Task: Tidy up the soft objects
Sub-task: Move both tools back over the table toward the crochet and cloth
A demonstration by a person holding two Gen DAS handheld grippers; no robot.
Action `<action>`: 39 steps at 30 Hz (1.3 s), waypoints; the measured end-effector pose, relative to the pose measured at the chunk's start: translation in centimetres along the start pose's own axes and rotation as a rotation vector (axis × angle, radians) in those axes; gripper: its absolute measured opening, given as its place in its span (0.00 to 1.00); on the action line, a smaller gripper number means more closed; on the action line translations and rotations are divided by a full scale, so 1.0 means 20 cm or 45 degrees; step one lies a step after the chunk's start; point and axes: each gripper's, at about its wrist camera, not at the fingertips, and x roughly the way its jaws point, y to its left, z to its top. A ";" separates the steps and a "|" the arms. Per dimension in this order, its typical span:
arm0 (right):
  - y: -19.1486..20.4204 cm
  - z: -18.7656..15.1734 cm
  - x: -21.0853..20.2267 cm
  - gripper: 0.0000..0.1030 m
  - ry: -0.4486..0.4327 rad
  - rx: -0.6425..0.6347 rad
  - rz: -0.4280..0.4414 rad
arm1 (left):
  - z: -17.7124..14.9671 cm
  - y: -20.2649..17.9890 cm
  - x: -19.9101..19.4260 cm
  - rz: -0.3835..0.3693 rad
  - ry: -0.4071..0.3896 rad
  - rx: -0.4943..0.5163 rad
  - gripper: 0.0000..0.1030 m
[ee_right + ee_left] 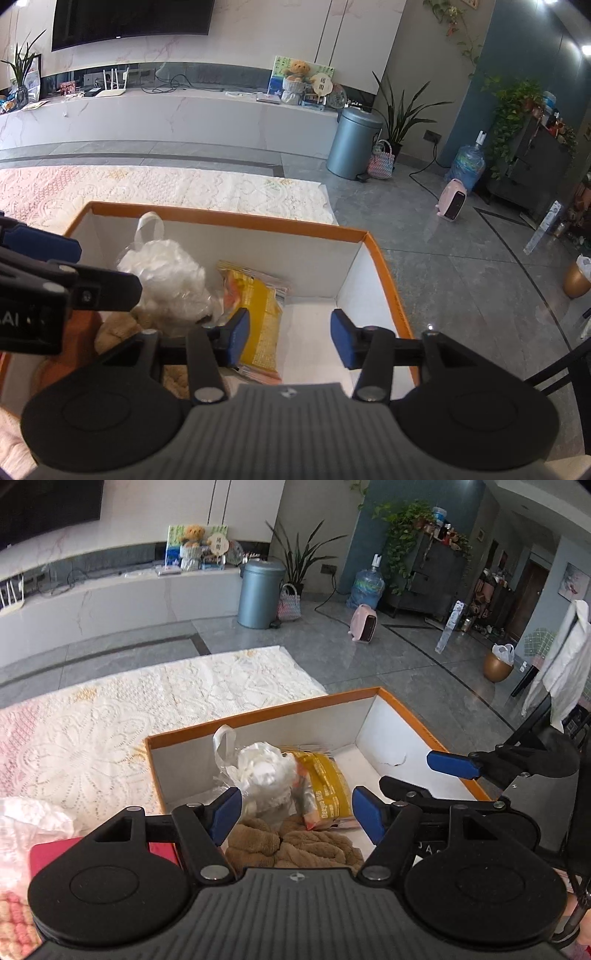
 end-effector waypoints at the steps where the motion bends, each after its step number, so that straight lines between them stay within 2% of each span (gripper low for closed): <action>1: 0.01 -0.01 -0.03 0.51 -0.003 -0.003 0.002 | -0.01 -0.01 -0.03 0.001 -0.010 0.009 0.78; 7: 0.07 -0.06 -0.23 0.59 -0.067 0.027 0.036 | -0.05 -0.05 -0.22 -0.006 -0.086 0.046 0.76; 12: 0.13 -0.11 -0.42 0.65 -0.143 0.119 0.080 | -0.14 -0.04 -0.42 0.014 -0.179 0.068 0.76; 19: 0.28 -0.21 -0.65 0.69 -0.230 0.283 0.211 | -0.31 0.04 -0.65 0.059 -0.269 0.028 0.76; 24: 0.45 -0.31 -0.75 0.72 -0.262 0.348 0.245 | -0.47 0.13 -0.79 0.130 -0.329 -0.033 0.76; 31: 0.66 -0.44 -0.81 0.72 -0.260 0.355 0.273 | -0.68 0.31 -0.89 0.218 -0.314 -0.156 0.76; 39: 0.88 -0.54 -0.82 0.72 -0.208 0.269 0.356 | -0.88 0.49 -0.95 0.302 -0.230 -0.264 0.75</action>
